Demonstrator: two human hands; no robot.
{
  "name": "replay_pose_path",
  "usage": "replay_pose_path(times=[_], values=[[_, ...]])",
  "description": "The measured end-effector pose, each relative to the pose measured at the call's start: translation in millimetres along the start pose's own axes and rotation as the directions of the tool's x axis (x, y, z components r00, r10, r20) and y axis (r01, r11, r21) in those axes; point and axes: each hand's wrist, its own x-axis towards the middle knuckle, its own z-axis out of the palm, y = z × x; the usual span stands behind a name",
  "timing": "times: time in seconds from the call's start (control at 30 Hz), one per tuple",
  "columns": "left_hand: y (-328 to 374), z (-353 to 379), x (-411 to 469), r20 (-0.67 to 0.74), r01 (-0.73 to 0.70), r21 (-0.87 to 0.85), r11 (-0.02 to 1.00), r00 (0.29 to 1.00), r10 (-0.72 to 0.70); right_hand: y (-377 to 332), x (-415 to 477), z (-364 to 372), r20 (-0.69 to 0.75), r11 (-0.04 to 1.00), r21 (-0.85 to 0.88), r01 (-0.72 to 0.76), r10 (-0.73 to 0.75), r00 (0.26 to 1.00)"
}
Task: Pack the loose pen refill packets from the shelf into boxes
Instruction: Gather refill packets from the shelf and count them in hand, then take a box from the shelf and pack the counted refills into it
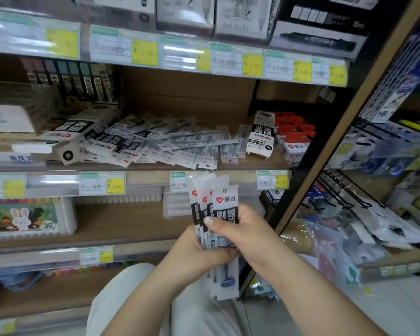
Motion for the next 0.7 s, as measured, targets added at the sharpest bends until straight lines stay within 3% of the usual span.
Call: replay_pose_path(times=[0.17,0.5,0.7], values=[[-38.1,6.5,2.3,-0.046,0.097,0.094,0.991,0.995,-0.093,34.6,1.4,-5.1,-0.015,0.995,0.033,-0.091,0.091,0.996],[-89.3,21.9,4.2,-0.201,0.07,0.286,0.956,0.98,-0.011,73.9,2.9,4.3,-0.205,0.999,-0.02,-0.034,0.03,0.978],[-98.0,25.1,3.5,-0.171,0.066,0.387,0.92,0.985,0.002,78.8,11.5,11.0,-0.349,0.998,-0.06,0.009,-0.029,0.937]])
